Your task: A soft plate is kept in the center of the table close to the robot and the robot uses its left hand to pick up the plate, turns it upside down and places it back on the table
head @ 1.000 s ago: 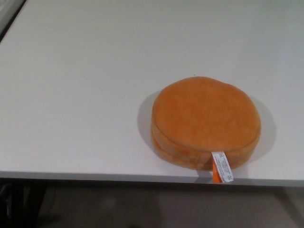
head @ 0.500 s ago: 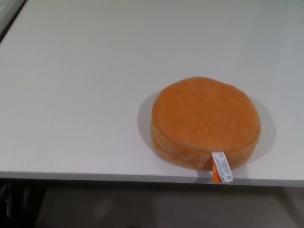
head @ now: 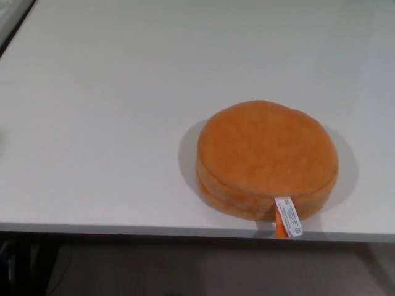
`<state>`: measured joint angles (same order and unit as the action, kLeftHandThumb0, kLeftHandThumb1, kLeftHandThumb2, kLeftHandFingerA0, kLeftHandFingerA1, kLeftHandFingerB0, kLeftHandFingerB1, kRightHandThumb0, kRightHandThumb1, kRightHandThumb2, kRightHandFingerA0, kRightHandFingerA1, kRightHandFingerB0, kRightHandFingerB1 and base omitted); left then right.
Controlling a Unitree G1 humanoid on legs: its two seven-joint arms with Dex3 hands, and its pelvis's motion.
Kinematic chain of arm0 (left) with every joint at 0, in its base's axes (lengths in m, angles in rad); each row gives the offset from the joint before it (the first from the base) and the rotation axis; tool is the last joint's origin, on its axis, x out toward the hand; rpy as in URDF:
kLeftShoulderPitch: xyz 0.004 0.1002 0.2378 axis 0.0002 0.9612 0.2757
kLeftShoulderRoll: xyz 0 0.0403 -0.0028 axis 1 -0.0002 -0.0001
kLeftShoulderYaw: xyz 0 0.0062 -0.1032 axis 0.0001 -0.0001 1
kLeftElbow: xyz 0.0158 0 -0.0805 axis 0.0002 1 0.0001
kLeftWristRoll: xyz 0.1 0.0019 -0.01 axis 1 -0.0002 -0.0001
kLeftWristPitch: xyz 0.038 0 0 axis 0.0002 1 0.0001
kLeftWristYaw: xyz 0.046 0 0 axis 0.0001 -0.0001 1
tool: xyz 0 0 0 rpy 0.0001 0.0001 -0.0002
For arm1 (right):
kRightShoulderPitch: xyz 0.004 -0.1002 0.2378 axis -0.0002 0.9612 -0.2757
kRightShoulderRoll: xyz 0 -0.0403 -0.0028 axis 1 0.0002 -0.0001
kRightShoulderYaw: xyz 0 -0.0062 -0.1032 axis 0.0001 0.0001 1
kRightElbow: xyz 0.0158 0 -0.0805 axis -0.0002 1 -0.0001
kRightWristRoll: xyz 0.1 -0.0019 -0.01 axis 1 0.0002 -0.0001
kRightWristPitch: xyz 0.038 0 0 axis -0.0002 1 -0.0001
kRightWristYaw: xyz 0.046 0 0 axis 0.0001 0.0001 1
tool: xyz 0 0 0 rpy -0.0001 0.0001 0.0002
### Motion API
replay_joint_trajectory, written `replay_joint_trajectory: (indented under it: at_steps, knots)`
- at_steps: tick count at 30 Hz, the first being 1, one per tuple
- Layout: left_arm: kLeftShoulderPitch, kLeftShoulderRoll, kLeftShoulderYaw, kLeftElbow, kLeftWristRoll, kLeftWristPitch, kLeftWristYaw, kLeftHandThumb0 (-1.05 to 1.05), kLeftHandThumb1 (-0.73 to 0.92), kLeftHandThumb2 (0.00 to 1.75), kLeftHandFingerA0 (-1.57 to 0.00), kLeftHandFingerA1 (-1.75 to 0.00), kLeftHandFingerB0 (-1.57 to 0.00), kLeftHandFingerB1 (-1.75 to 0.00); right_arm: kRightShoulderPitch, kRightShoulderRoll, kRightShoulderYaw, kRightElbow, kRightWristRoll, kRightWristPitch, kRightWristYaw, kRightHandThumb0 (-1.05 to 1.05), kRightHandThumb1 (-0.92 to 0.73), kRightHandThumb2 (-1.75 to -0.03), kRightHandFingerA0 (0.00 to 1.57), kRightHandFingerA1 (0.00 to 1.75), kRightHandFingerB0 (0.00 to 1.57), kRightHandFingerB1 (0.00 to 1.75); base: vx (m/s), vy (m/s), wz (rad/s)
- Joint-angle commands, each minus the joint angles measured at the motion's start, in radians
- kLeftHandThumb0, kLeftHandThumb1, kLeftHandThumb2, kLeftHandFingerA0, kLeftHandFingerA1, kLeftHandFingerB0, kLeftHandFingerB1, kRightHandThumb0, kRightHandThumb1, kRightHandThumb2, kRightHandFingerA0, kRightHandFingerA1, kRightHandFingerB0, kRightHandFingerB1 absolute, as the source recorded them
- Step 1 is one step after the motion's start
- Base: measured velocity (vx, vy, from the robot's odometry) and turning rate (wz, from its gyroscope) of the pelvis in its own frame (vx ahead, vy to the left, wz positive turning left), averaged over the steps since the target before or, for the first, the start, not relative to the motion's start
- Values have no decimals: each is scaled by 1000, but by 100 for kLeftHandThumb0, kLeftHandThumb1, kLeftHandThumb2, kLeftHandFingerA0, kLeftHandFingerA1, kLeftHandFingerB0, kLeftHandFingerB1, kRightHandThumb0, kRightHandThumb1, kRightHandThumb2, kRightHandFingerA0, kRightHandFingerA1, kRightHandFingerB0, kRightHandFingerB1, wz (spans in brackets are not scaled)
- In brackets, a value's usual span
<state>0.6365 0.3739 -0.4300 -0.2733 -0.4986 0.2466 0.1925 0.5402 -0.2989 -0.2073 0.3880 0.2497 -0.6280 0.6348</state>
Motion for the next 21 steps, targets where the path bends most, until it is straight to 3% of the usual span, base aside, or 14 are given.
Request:
replay_joint_trajectory:
  at_steps: [1,2,3,5,6,8,9,11,13,17,18,19,20,21]
  knots:
    - [116,-146,144,438,308,-1082,-110,-98,62,110,-15,-49,-18,-40,14,14,-34,59,33,-36,-7,-72,-83,-66,51,45,33,32,0,0,0]
    - [115,-147,144,441,311,-1082,-109,-98,62,110,-15,-49,-18,-40,13,15,-34,61,36,-37,-4,-72,-83,-66,51,45,33,32,0,0,0]
    - [113,-149,144,452,315,-1090,-110,-104,84,67,-22,-42,-26,-29,15,14,-35,60,34,-39,-6,-73,-83,-66,51,46,33,32,0,0,0]
    - [106,-150,143,485,327,-1116,-107,-102,85,66,-21,-41,-26,-30,21,13,-35,61,32,-48,-4,-72,-83,-65,51,47,33,32,0,0,0]
    - [106,-149,143,497,334,-1126,-106,-97,64,110,-16,-49,-19,-41,22,14,-36,71,35,-50,0,-70,-82,-66,51,46,33,32,0,0,0]
    - [115,-150,143,498,329,-1129,-113,-98,63,110,-16,-49,-19,-40,20,14,-38,93,33,-63,3,-70,-83,-65,52,45,32,31,0,0,0]
    - [117,-152,144,497,327,-1129,-117,-104,84,66,-22,-42,-26,-30,12,13,-39,112,31,-74,5,-72,-83,-66,53,44,31,31,0,0,0]
    - [116,-153,146,497,321,-1130,-125,-104,84,67,-21,-42,-26,-29,-6,13,-41,145,29,-91,9,-74,-83,-66,52,44,32,31,0,0,0]
    - [113,-155,150,510,325,-1146,-126,-97,63,110,-15,-49,-18,-41,-19,12,-40,169,31,-97,18,-74,-83,-66,52,43,32,30,0,0,0]
    - [114,-164,159,530,322,-1170,-132,-95,64,109,-15,-49,-18,-41,14,20,-34,115,43,-80,20,-72,-82,-65,50,47,32,33,0,0,0]
    - [104,-165,164,539,314,-1174,-142,-101,84,66,-20,-41,-25,-30,18,24,-34,101,43,-74,11,-71,-83,-65,50,47,32,33,0,0,0]
    - [94,-167,167,542,313,-1172,-144,-101,84,66,-20,-41,-25,-30,11,26,-34,102,41,-70,5,-71,-83,-65,50,47,32,33,0,0,0]
    - [91,-167,166,548,316,-1177,-143,-95,64,109,-14,-49,-18,-42,13,26,-37,104,36,-75,-1,-71,-83,-66,50,47,32,33,0,0,0]
    - [91,-167,166,548,316,-1177,-143,-95,64,109,-14,-49,-18,-42,13,26,-37,104,36,-75,-1,-71,-83,-66,50,47,32,33,0,0,0]
